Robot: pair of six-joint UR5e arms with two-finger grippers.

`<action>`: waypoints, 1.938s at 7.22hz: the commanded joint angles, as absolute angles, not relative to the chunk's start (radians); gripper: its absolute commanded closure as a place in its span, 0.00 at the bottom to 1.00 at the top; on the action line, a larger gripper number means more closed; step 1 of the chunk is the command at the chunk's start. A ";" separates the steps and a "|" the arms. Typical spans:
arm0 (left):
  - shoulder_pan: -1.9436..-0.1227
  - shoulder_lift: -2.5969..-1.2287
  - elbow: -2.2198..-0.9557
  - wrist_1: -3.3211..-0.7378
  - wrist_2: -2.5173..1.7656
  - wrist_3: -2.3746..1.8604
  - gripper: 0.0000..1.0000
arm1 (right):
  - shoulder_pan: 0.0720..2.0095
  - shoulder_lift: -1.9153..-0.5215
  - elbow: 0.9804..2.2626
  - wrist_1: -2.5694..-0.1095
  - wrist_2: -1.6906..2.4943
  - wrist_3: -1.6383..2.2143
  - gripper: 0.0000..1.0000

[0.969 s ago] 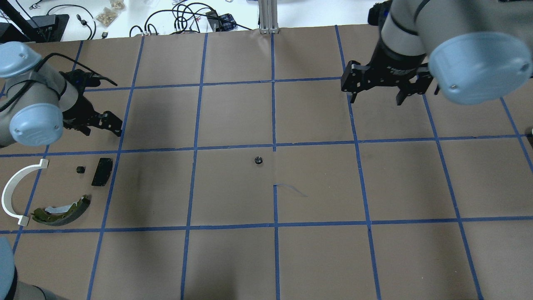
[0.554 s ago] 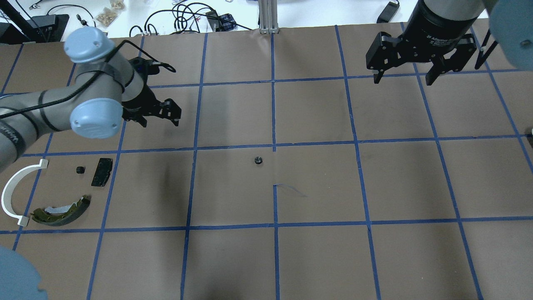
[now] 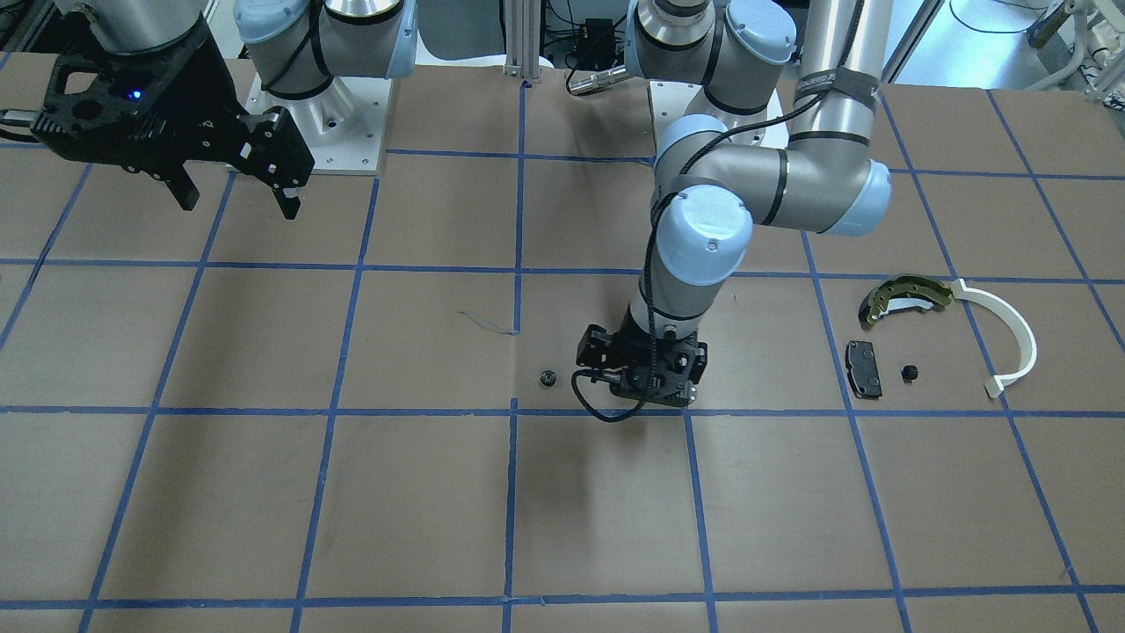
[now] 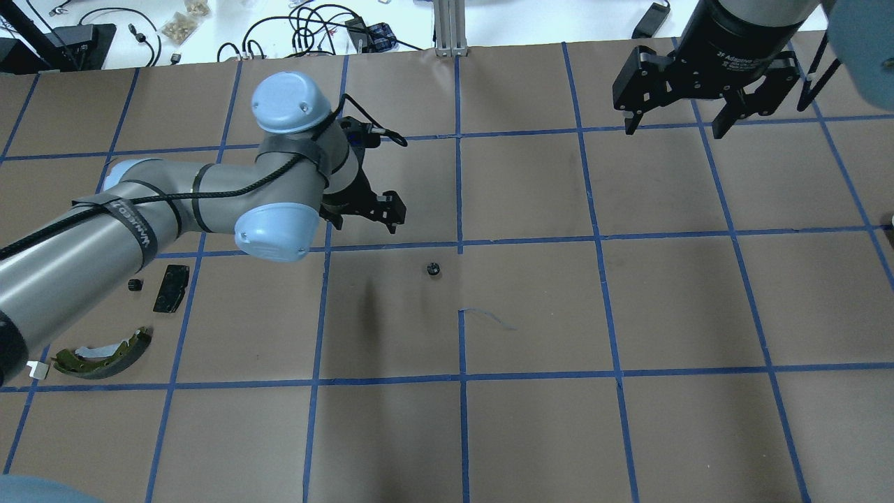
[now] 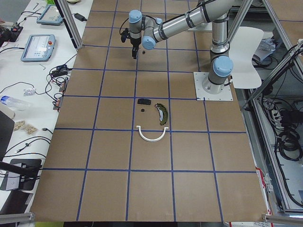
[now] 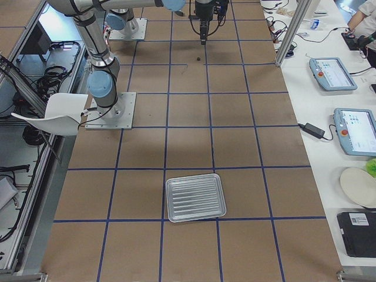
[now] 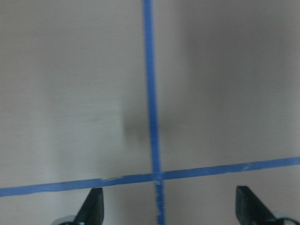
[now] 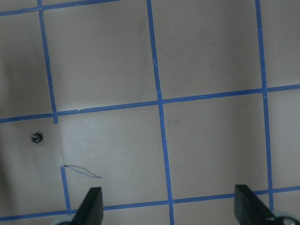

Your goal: Place bearing gear from tray to pile

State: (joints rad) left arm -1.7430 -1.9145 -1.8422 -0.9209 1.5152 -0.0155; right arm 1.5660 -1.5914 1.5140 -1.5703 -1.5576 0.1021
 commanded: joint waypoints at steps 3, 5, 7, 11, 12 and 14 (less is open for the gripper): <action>-1.854 -1.986 -1.842 -0.913 1.512 -0.075 0.04 | 1.566 -1.588 1.516 -1.575 -1.557 0.172 0.00; -1.870 -2.008 -1.842 -0.905 1.511 -0.072 0.13 | 1.566 -1.588 1.516 -1.572 -1.558 0.167 0.00; -1.870 -2.031 -1.839 -0.870 1.509 -0.066 0.14 | 1.566 -1.588 1.517 -1.572 -1.559 0.169 0.00; -1.890 -2.037 -1.838 -0.870 1.489 -0.060 0.31 | 1.566 -1.588 1.520 -1.571 -1.560 0.170 0.00; -1.891 -2.037 -1.838 -0.870 1.489 -0.058 0.32 | 1.566 -1.588 1.522 -1.565 -1.562 0.170 0.00; -1.891 -2.037 -1.838 -0.870 1.489 -0.057 0.33 | 1.566 -1.588 1.529 -1.536 -1.562 0.172 0.00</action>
State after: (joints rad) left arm -1.8905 -2.0372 -1.8377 -0.8698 1.4896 -0.0576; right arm 1.5662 -1.5877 1.5234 -1.5563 -1.5614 0.1712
